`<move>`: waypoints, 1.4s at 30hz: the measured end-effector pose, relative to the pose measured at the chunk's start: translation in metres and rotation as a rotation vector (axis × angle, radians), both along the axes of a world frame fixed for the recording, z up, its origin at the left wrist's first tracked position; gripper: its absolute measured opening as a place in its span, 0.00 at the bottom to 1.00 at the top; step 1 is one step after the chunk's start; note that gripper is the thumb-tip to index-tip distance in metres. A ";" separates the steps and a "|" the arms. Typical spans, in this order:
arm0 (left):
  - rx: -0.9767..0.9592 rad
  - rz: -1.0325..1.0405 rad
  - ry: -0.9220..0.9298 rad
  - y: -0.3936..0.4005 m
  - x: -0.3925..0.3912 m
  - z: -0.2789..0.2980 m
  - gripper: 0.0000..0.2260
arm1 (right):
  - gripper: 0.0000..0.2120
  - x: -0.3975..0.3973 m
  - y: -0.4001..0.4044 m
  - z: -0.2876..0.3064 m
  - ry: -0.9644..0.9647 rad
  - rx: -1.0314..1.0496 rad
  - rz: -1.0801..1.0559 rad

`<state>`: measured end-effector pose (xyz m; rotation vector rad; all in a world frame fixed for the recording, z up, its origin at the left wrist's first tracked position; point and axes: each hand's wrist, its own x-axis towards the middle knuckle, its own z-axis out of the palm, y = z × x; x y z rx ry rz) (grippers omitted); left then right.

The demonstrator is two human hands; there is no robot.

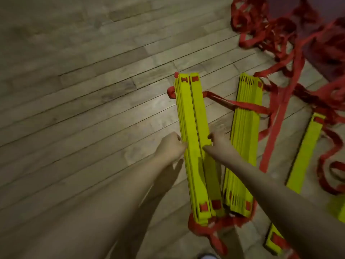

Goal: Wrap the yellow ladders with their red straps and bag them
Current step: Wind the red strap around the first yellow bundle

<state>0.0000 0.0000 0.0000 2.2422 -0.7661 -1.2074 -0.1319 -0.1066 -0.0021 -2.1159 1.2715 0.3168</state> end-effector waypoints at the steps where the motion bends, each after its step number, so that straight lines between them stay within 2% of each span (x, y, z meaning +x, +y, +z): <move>1: 0.021 -0.018 -0.026 -0.004 -0.005 -0.011 0.16 | 0.23 -0.003 -0.001 -0.010 0.020 -0.035 -0.003; 5: 0.118 -0.044 -0.191 -0.022 -0.021 -0.038 0.27 | 0.26 -0.010 0.000 -0.043 0.015 -0.098 -0.092; 9: 0.128 -0.016 -0.292 -0.038 -0.024 -0.044 0.29 | 0.18 -0.003 0.003 -0.059 -0.026 -0.072 -0.217; 12: 0.138 0.039 -0.261 -0.047 -0.023 -0.042 0.30 | 0.14 0.001 0.001 -0.057 -0.026 -0.033 -0.228; 15: 0.146 0.103 -0.198 -0.048 -0.022 -0.043 0.31 | 0.10 0.000 0.000 -0.052 -0.117 -0.001 -0.213; 20: 0.138 0.113 -0.145 -0.044 -0.016 -0.046 0.30 | 0.12 -0.009 0.005 -0.046 -0.259 0.137 -0.269; 23: 0.091 0.043 -0.243 -0.036 -0.020 -0.046 0.28 | 0.12 -0.012 0.012 -0.044 -0.328 0.220 -0.318; 26: 0.035 -0.054 -0.436 -0.022 -0.030 -0.048 0.26 | 0.13 -0.010 0.025 -0.049 -0.253 0.101 -0.168; 28: -0.004 -0.111 -0.528 -0.011 -0.031 -0.054 0.25 | 0.20 -0.011 0.036 -0.055 -0.173 -0.005 -0.076; 32: -0.093 -0.225 -0.579 0.008 -0.020 -0.065 0.24 | 0.45 -0.011 0.051 -0.057 -0.046 -0.197 -0.003; 35: -0.211 -0.355 -0.627 0.015 -0.012 -0.067 0.22 | 0.49 -0.003 0.066 -0.053 0.011 -0.303 0.089; 38: -0.277 -0.453 -0.685 0.020 -0.004 -0.066 0.23 | 0.42 0.003 0.073 -0.051 0.014 -0.321 0.138; 42: -0.336 -0.566 -0.804 0.020 0.010 -0.070 0.30 | 0.30 0.004 0.069 -0.045 -0.051 -0.224 0.087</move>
